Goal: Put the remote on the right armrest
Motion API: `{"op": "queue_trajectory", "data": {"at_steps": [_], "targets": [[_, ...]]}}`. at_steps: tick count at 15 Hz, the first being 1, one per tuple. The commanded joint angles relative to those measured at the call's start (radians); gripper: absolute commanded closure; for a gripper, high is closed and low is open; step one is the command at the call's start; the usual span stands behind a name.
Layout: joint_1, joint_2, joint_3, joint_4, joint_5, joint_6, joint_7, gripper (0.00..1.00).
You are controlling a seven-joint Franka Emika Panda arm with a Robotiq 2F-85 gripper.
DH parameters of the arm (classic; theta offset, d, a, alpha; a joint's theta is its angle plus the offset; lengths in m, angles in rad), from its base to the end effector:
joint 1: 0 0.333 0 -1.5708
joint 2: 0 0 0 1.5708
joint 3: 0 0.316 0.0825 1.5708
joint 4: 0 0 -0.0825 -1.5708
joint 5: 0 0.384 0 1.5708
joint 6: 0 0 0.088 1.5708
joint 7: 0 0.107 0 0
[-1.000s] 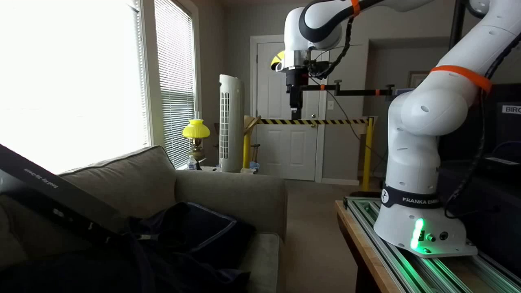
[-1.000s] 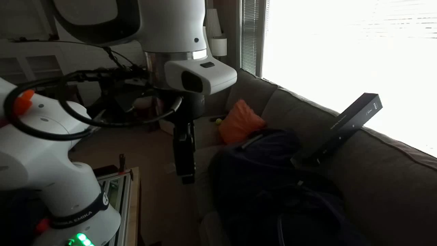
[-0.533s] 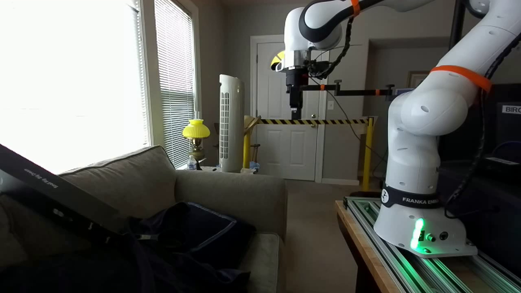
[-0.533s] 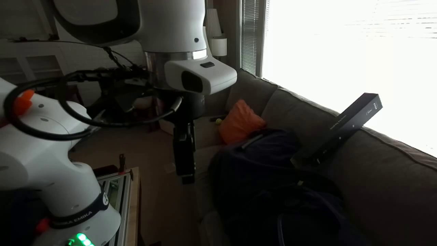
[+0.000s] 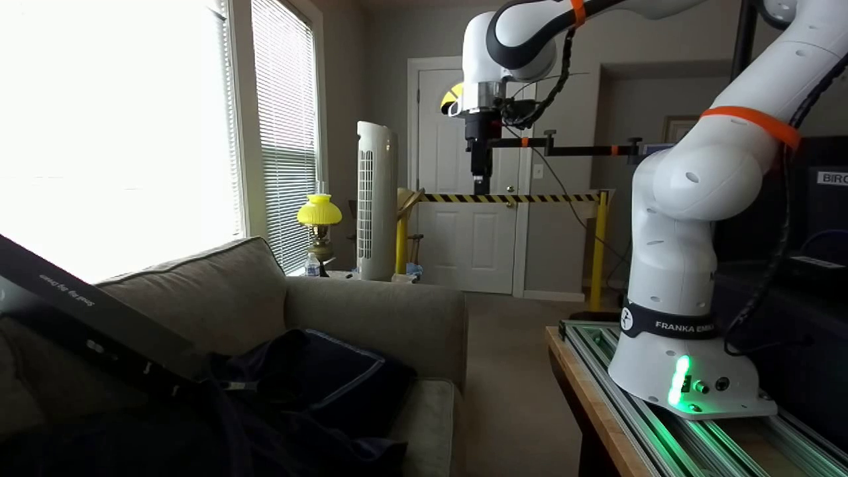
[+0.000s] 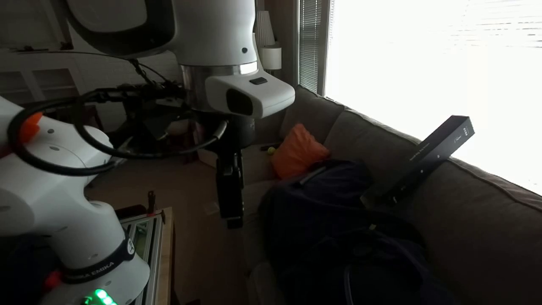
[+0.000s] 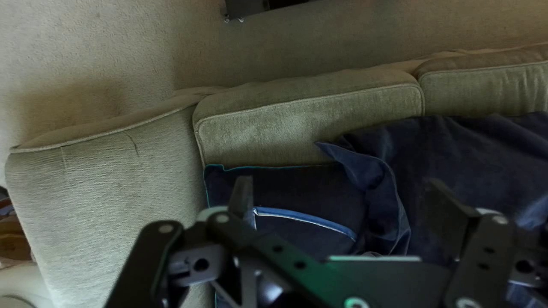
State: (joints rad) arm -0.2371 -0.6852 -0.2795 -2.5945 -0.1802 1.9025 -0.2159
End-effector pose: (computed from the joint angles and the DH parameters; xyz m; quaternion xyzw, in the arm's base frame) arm 0.2928 -0.1838 0.4628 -0.9960 0.0884 0.0088 0.0061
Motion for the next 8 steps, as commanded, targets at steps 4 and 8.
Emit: {"op": "queue_trajectory", "data": {"at_steps": [4, 8], "targets": [[0.147, 0.291, 0.009, 0.135, 0.059, 0.180, -0.155, 0.00], [0.218, 0.433, 0.041, 0.251, 0.079, 0.208, -0.309, 0.00]]}}
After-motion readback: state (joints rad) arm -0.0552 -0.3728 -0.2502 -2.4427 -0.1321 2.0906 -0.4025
